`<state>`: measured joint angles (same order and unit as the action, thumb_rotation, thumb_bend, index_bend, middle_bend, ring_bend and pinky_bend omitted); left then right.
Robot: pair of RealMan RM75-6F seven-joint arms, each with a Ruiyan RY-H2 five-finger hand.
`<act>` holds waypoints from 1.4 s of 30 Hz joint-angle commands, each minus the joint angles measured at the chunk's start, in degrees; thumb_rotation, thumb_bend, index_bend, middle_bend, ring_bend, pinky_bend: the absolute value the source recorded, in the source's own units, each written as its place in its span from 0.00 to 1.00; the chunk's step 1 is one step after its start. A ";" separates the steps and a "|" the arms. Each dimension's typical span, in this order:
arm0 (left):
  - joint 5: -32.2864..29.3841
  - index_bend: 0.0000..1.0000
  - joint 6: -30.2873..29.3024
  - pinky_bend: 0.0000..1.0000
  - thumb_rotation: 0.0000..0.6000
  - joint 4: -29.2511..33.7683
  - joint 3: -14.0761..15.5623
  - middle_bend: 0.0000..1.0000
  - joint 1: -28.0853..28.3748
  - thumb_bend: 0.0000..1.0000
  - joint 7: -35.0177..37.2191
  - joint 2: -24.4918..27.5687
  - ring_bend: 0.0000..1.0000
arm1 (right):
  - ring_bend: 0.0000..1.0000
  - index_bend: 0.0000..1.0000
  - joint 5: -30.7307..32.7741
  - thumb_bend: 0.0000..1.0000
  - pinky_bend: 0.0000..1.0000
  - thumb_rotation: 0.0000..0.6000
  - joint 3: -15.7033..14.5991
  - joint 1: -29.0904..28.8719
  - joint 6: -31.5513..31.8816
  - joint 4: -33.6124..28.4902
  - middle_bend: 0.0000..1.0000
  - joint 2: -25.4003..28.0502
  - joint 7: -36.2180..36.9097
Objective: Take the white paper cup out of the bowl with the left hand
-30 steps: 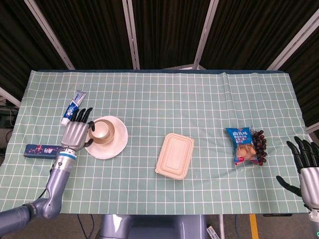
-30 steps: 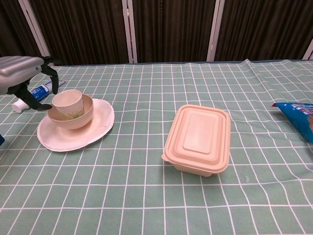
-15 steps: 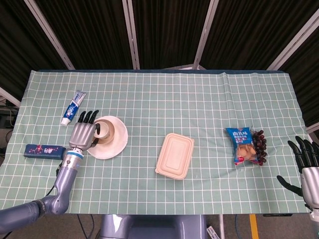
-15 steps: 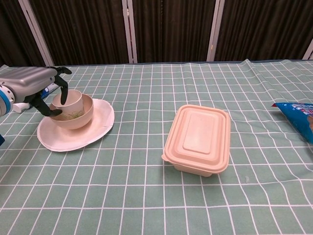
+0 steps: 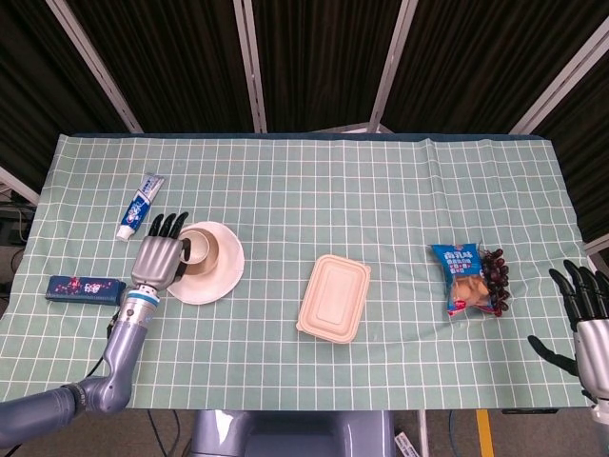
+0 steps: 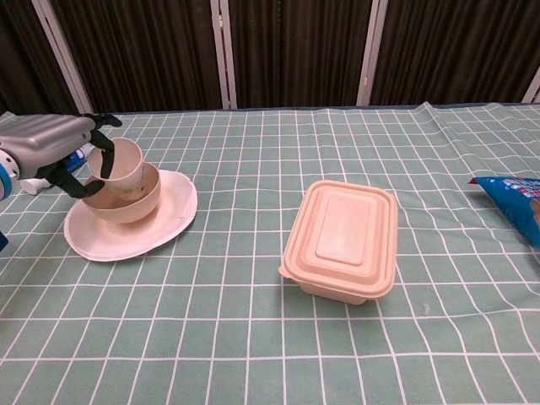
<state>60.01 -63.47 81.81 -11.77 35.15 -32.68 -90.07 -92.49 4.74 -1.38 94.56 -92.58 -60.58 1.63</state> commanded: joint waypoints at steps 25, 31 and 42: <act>34.24 0.59 -10.46 0.00 1.00 18.73 20.42 0.00 -11.10 0.52 4.15 11.98 0.00 | 0.00 0.07 -1.10 0.04 0.00 1.00 -0.39 0.39 0.87 -0.88 0.00 -0.73 -2.65; 31.08 0.59 -5.72 0.00 1.00 18.69 20.40 0.00 -10.76 0.52 1.73 10.96 0.00 | 0.00 0.07 -0.82 0.04 0.00 1.00 -0.28 0.42 0.85 -0.89 0.00 -0.50 -2.12; 20.61 0.56 2.28 0.00 1.00 22.14 18.06 0.00 -8.88 0.52 -2.08 12.31 0.00 | 0.00 0.07 -0.86 0.04 0.00 1.00 -0.27 0.39 0.76 -0.98 0.00 -0.44 -2.15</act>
<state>81.93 -62.24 103.08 6.90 25.82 -33.97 -78.16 -93.36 4.47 -0.99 95.32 -93.55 -61.03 -0.51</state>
